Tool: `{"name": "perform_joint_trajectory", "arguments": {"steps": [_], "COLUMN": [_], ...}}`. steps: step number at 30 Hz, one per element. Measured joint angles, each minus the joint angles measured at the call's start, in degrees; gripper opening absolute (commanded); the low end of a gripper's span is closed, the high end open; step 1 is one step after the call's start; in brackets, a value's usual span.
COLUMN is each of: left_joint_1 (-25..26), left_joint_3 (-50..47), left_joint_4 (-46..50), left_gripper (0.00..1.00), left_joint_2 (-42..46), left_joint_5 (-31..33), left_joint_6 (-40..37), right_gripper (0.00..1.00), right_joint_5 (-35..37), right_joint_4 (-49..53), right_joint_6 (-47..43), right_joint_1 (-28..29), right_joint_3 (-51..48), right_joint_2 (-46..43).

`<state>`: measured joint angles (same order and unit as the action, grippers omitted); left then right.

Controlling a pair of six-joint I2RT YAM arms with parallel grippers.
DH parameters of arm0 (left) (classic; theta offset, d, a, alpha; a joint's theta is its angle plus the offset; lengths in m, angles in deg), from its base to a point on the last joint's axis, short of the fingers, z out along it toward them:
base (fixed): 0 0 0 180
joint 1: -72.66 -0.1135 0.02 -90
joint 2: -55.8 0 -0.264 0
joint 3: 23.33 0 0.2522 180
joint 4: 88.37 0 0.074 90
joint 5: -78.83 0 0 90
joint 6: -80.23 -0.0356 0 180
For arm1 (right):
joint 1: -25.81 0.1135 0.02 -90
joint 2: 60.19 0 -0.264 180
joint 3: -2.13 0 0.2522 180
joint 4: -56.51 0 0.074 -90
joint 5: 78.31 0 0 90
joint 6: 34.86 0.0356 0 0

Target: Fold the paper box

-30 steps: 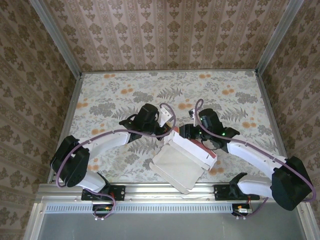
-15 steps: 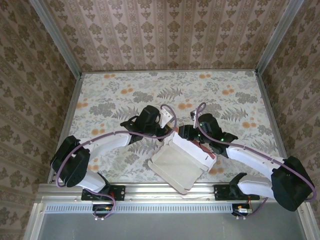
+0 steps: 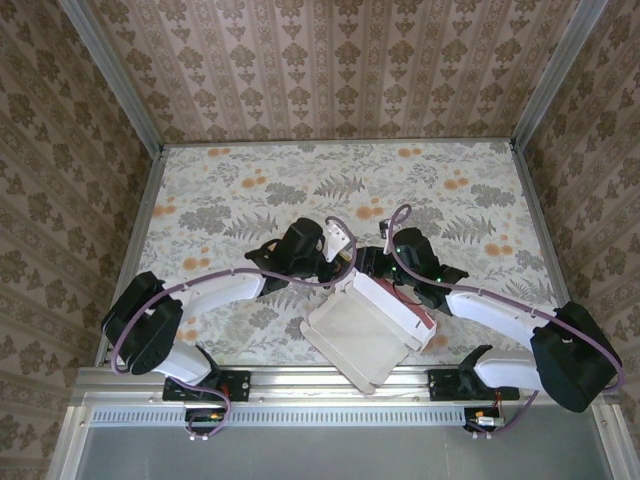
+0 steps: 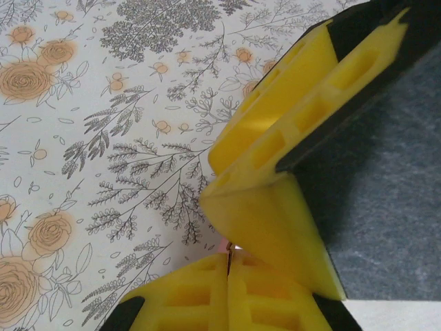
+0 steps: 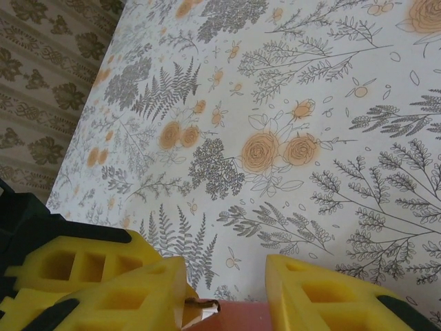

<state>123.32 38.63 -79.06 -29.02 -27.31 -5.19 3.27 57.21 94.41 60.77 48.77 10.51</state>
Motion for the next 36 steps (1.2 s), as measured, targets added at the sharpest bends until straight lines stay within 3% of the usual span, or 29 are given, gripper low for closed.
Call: {"name": "perform_joint_trajectory", "arguments": {"steps": [22,36], "left_joint_1": [0.55,-5.84], "left_joint_3": [-3.08,0.46], "left_joint_4": [-5.97,-10.49], "left_gripper": [0.0,0.0], "left_joint_2": [0.5,-4.7], "left_joint_5": [3.41,1.99], "left_joint_6": [-1.03,-4.9], "right_gripper": [0.34,0.36], "right_joint_5": [7.23,1.88], "right_joint_4": [-0.96,-1.66], "right_joint_6": [-0.48,-2.01], "right_joint_1": [2.21,-5.16], "right_joint_3": [1.22,7.78], "right_joint_2": [2.49,8.98]}}
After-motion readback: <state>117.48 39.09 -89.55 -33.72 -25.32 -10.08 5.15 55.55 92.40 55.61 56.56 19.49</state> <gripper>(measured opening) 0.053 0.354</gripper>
